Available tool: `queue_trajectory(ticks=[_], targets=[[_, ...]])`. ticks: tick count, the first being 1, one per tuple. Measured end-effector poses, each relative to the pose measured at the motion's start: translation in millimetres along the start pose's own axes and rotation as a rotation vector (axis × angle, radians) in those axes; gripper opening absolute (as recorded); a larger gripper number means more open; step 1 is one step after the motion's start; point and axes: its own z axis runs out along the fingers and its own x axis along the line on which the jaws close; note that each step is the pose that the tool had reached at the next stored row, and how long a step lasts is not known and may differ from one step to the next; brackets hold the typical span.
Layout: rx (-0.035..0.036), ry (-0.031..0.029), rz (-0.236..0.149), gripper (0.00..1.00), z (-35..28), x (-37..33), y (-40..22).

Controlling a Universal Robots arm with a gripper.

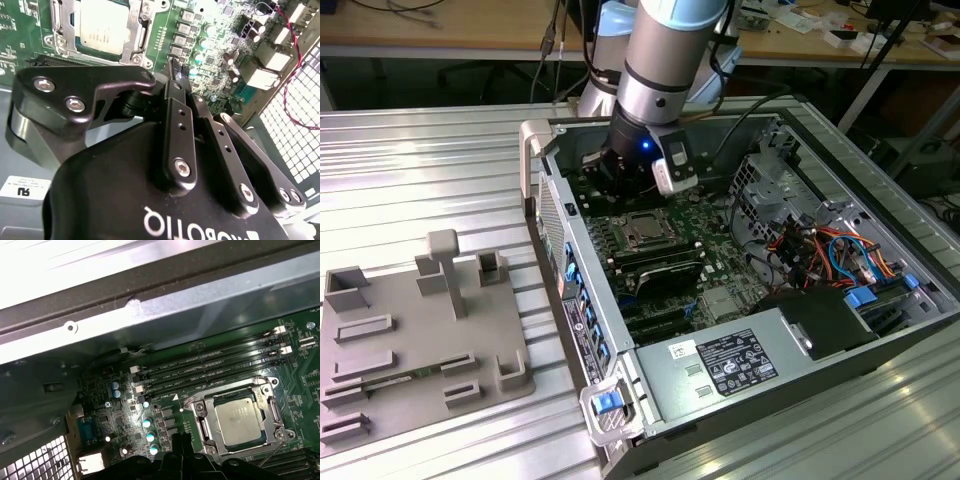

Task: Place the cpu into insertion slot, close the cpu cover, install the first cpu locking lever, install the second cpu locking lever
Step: 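Install the first cpu locking lever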

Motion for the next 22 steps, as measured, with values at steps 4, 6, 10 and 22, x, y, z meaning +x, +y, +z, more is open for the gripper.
queue_trajectory(ticks=[4,6,10,22], targets=[[0.0004,0.0005,-0.025,0.11,2.9,1.1,0.6],[-0.0008,-0.0049,-0.026,0.11,4.2,1.8,0.3],[-0.0034,-0.0158,-0.027,0.11,6.0,2.3,0.0],[-0.0019,-0.0154,-0.089,0.11,6.9,6.4,4.4]])
